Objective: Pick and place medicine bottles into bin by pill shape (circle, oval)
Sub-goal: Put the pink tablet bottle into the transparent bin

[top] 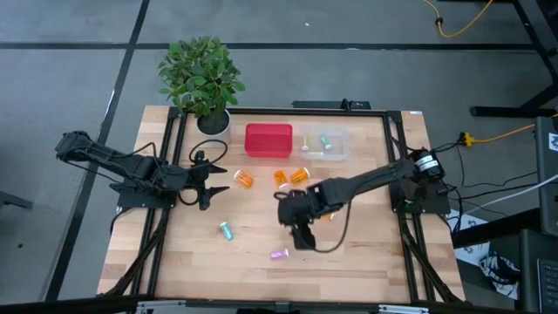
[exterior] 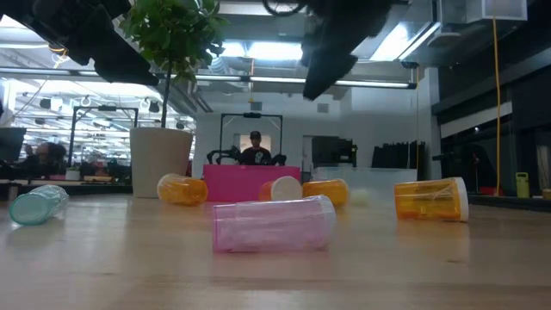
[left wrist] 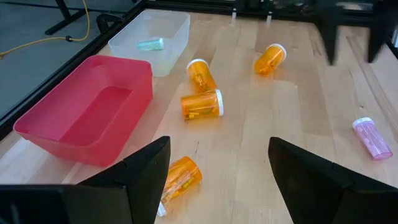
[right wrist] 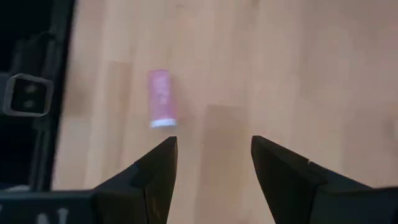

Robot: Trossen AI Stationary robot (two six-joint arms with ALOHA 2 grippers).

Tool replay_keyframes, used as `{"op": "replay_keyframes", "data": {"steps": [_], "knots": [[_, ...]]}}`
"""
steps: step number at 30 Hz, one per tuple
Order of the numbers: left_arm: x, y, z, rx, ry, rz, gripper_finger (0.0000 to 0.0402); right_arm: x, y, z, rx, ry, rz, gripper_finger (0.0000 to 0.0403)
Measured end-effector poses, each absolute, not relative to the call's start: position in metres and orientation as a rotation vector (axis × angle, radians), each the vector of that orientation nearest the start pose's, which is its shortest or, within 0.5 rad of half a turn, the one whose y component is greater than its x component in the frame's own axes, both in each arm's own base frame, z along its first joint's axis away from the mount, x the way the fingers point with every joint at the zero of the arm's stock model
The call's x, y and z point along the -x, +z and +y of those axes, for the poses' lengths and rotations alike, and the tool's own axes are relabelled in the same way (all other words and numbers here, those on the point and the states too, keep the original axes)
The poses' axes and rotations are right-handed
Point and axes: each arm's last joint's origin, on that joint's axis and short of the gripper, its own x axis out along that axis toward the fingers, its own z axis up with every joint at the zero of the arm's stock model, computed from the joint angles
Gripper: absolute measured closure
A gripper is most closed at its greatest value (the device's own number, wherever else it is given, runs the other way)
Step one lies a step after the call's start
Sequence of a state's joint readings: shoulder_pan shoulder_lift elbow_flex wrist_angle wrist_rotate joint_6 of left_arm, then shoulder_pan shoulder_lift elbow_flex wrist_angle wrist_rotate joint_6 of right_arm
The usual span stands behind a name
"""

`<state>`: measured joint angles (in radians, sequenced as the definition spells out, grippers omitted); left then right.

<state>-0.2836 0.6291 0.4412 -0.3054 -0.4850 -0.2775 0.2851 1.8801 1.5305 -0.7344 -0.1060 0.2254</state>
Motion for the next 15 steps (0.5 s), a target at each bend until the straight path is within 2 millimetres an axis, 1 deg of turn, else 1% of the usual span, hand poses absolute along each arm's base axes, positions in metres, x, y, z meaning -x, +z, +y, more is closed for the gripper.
{"op": "replay_keyframes", "data": {"steps": [5, 9, 12, 15], "knots": [[-0.139, 0.228, -0.026, 0.086, 0.258, 0.426, 0.0137, -0.374, 0.244, 0.139, -0.012, 0.319, 1.080, 0.0195], [-0.139, 0.228, -0.026, 0.087, 0.258, 0.426, 0.0137, -0.372, 0.243, 0.152, 0.036, 0.371, 1.055, 0.0195], [-0.139, 0.228, -0.026, 0.086, 0.259, 0.426, 0.0137, -0.376, 0.234, 0.157, 0.050, 0.384, 1.052, 0.0195], [-0.139, 0.228, -0.026, 0.087, 0.258, 0.425, 0.0137, -0.384, 0.218, 0.161, 0.078, 0.400, 1.054, 0.0195]]}}
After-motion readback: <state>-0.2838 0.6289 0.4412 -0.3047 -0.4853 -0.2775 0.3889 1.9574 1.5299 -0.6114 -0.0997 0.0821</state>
